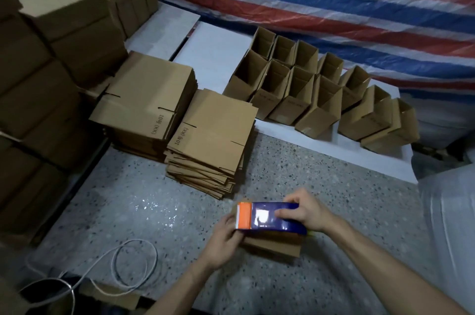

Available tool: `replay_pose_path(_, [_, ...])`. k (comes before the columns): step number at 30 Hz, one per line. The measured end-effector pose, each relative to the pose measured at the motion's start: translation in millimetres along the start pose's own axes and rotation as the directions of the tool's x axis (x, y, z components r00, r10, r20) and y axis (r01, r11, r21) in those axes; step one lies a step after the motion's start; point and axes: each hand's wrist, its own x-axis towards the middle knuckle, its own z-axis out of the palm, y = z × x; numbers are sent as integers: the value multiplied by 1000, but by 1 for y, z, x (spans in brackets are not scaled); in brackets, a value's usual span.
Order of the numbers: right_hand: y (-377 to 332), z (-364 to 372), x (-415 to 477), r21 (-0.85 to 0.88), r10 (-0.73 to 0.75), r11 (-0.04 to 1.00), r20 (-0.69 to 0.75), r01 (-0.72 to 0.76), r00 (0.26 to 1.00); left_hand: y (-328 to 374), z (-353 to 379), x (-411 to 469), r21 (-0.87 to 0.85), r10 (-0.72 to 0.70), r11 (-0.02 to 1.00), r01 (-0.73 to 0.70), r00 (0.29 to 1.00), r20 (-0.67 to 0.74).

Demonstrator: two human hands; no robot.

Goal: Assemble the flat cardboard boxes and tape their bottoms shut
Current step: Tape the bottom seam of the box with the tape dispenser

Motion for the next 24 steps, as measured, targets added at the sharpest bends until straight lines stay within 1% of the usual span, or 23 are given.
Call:
replay_pose_path(1, [3, 1, 1, 15, 9, 1000, 1, -9, 1000, 1, -3, 0, -217, -66, 974, 67, 998, 14])
replay_pose_path(2, [5, 1, 3, 39, 10, 999, -7, -9, 1000, 1, -6, 1, -406, -133, 903, 142, 990, 51])
replay_pose_path(3, [6, -1, 5, 54, 13, 998, -19, -12, 1000, 1, -9, 2, -539, -181, 819, 198, 980, 86])
replay_pose_path(4, [7, -2, 6, 58, 17, 998, -26, -15, 1000, 2, -10, 2, -610, -214, 757, 233, 971, 106])
replay_pose_path(8, [2, 0, 10, 23, 33, 999, -15, -32, 999, 15, -13, 2, -691, -288, 659, 298, 948, 134])
replay_pose_path(10, [1, 0, 10, 9, 42, 999, -19, -42, 999, 21, -15, 4, -722, -311, 620, 306, 941, 132])
replay_pose_path(13, [1, 0, 10, 4, 54, 999, -14, -54, 998, 24, -17, 7, -786, -332, 533, 314, 932, 148])
replay_pose_path(18, [-1, 2, 13, -31, 77, 997, -25, -78, 997, 23, -15, 5, -822, -330, 473, 318, 929, 169])
replay_pose_path(20, [-2, 2, 14, -27, 84, 996, -11, -84, 996, 22, -15, 5, -815, -294, 498, 297, 942, 164])
replay_pose_path(21, [-2, 2, 15, -21, 85, 996, -5, -85, 996, 22, -15, 5, -800, -277, 527, 287, 948, 158])
replay_pose_path(24, [-5, 1, 14, 18, 88, 996, 23, -89, 996, 22, -15, 10, -708, -258, 660, 250, 961, 98])
